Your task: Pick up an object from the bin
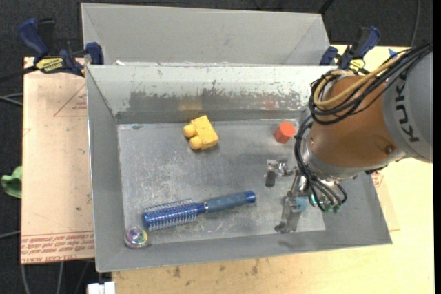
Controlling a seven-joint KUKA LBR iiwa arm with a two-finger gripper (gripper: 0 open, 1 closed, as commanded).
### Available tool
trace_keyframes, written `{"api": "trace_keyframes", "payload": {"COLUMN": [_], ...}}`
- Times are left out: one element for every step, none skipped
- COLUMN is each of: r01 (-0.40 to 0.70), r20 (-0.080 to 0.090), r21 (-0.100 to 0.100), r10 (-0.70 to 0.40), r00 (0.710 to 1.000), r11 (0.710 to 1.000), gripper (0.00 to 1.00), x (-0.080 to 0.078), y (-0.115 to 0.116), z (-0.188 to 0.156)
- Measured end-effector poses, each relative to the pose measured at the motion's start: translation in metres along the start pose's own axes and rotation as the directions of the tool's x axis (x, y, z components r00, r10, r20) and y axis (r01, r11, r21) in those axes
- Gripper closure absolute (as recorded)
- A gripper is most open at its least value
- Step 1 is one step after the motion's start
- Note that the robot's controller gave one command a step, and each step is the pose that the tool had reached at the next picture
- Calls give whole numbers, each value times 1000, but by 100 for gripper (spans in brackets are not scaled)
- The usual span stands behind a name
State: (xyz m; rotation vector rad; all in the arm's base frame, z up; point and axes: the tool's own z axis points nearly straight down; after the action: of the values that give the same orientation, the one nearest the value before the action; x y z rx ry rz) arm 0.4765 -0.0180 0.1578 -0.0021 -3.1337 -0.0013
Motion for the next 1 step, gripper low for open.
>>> {"api": "trace_keyframes", "payload": {"r01": [104], "r20": [3], "r21": [-1], "r10": [-104], "r00": [995], "r11": [995], "gripper": [0], "x": [-34], "y": [53], "z": [92]}}
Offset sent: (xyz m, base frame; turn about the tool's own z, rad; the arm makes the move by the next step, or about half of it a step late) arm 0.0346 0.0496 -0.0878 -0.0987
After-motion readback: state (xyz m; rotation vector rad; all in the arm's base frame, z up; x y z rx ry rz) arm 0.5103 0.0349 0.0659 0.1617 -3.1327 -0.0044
